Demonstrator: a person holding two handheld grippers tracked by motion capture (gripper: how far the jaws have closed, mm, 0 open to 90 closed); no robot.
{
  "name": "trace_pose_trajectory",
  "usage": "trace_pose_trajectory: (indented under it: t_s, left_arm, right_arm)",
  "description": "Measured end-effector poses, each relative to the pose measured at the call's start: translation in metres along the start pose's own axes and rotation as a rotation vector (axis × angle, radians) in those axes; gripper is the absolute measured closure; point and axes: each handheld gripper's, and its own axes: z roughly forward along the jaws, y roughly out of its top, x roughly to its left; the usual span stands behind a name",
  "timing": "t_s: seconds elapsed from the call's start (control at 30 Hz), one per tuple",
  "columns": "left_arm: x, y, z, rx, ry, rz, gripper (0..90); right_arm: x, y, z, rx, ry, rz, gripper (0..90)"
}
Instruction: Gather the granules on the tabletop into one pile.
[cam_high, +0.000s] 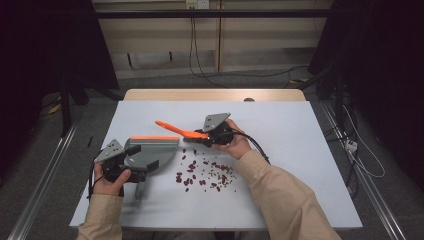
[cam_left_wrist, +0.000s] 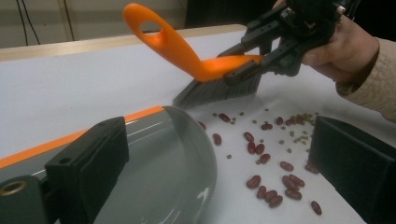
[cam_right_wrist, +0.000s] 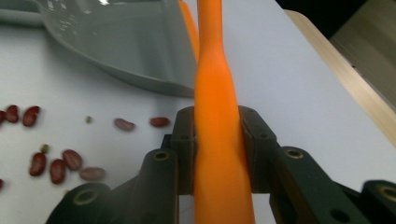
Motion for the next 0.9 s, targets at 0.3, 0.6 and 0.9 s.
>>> trace_pose_trajectory:
  t_s: [0.3, 0.6, 0.9]
  left_arm:
    - [0.005, -0.002, -0.006, -0.008, 0.020, -0.008, 4.9]
    - [0.007, -0.001, -0.010, -0.014, 0.025, -0.012, 4.9]
    - [0.007, -0.001, -0.010, -0.017, 0.026, -0.010, 4.9]
  right_arm:
    - [0.014, 0.002, -0.004, 0.007, 0.082, 0.010, 70.5]
    - [0.030, -0.003, -0.016, -0.010, 0.138, 0.002, 70.2]
    - [0.046, -0.004, -0.026, -0.007, 0.161, -0.004, 70.1]
